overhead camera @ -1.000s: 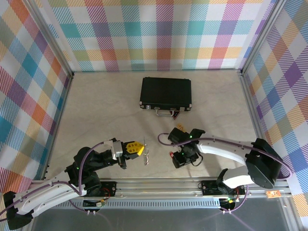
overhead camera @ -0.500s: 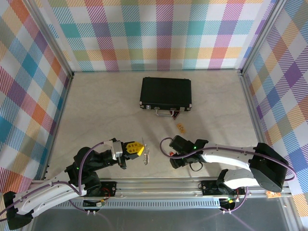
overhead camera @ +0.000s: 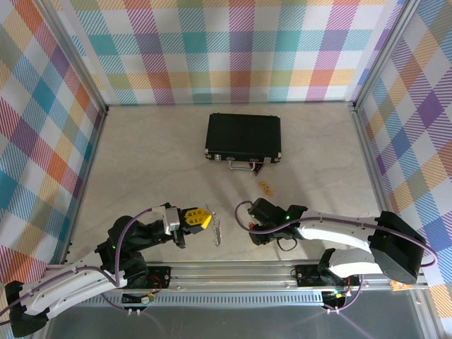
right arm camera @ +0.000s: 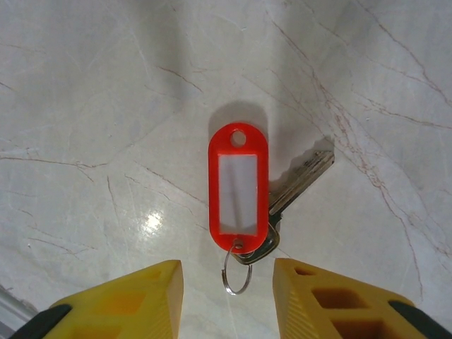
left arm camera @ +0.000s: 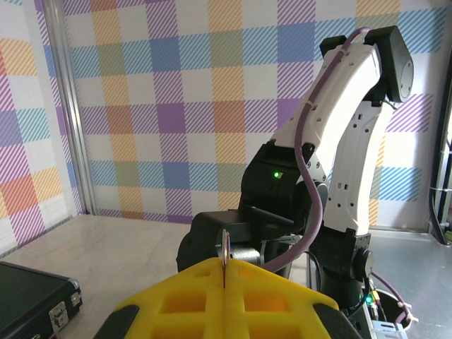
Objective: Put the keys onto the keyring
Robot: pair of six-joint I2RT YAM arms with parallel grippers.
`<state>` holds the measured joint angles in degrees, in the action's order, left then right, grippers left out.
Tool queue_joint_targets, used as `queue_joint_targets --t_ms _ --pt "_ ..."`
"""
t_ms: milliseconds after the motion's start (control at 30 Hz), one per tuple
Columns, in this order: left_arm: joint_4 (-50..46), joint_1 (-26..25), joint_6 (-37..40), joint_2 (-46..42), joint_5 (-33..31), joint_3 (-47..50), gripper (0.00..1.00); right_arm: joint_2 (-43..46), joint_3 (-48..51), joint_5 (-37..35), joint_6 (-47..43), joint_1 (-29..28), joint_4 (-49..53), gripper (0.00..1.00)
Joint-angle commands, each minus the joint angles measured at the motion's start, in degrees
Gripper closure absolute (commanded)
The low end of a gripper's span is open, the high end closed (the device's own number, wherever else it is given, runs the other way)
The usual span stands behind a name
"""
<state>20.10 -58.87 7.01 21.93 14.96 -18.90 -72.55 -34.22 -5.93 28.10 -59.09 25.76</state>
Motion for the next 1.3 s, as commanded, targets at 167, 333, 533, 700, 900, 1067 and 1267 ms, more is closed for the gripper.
queue_joint_targets --t_ms 167,333,533,700,900,1067,1267 --pt "3.23 -0.37 -0.61 -1.28 0.44 0.69 1.0 -1.74 -1.08 1.49 0.12 -0.39 1.32 0.67" --pt "3.17 -0.39 -0.68 -1.53 0.3 0.75 1.0 -2.2 -1.34 1.45 -0.04 -0.4 1.59 0.71" --pt "3.12 -0.43 -0.62 -1.65 0.28 0.78 1.0 -2.6 -1.38 1.17 -0.06 -0.4 1.39 0.77" --pt "3.37 -0.37 -0.68 -1.71 0.35 0.79 1.0 -3.03 -1.52 1.35 -0.32 -0.42 0.87 0.83" --pt "3.28 -0.37 -0.68 -1.78 0.42 0.83 1.0 -3.22 -1.75 1.54 -0.67 -0.41 0.62 0.87" --pt "3.3 -0.37 -0.5 -1.8 0.77 0.94 1.0 -3.25 -2.19 1.5 -1.07 -0.36 0.97 0.92" --pt "3.36 -0.37 -0.5 -1.87 0.64 0.96 1.0 -3.38 -3.53 1.8 -1.5 -0.36 3.02 0.97"
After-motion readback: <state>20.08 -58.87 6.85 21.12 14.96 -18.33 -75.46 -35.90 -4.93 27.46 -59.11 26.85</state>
